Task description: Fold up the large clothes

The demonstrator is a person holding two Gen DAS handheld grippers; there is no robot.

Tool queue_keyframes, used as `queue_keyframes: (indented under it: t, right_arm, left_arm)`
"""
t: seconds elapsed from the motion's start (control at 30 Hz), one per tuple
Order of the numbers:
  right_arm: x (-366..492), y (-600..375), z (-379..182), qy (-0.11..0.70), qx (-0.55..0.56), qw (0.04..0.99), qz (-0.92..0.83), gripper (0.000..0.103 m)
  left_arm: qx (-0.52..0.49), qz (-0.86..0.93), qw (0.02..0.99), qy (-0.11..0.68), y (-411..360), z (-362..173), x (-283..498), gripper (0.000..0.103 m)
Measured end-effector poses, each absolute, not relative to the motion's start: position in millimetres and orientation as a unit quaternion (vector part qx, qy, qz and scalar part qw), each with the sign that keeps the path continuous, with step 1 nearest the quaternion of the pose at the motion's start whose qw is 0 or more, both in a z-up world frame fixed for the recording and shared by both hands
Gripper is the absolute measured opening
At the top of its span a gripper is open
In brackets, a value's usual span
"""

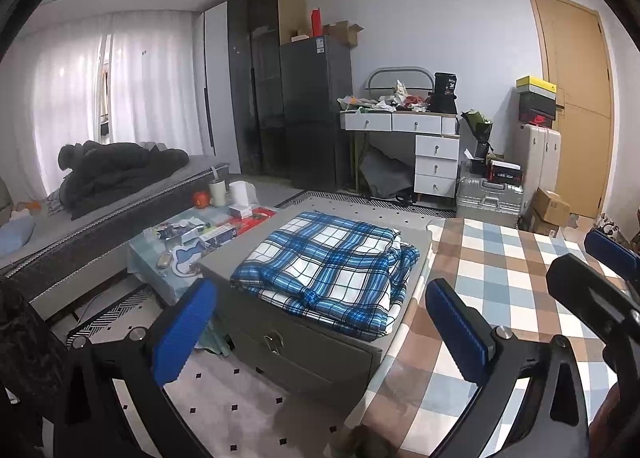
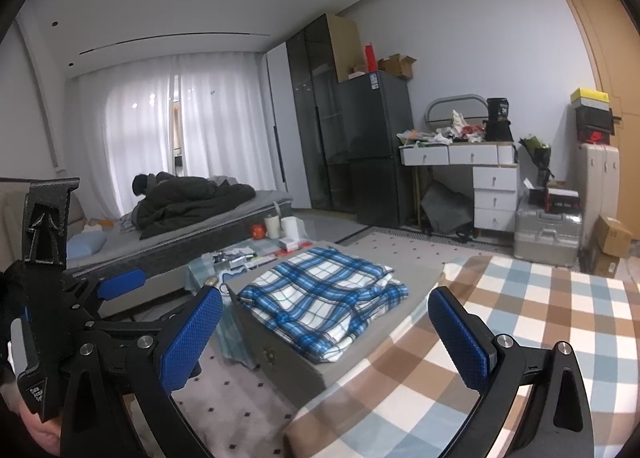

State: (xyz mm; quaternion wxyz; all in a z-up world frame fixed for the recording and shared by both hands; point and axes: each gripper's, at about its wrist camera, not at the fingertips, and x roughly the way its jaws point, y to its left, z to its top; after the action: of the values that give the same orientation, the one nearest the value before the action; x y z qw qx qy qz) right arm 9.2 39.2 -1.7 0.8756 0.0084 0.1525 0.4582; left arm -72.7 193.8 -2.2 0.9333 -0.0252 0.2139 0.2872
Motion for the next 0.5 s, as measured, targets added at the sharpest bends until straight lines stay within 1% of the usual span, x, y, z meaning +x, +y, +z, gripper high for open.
queue_keyframes:
  t: [0.5]
  right_arm:
    - [12.3,35.9,-5.0,0.157,0.017,0.875,0.458,0.103]
  left_arm:
    - [-0.025,0.286,0.934,0.214,186.6,-3.2,-72.4,0.102]
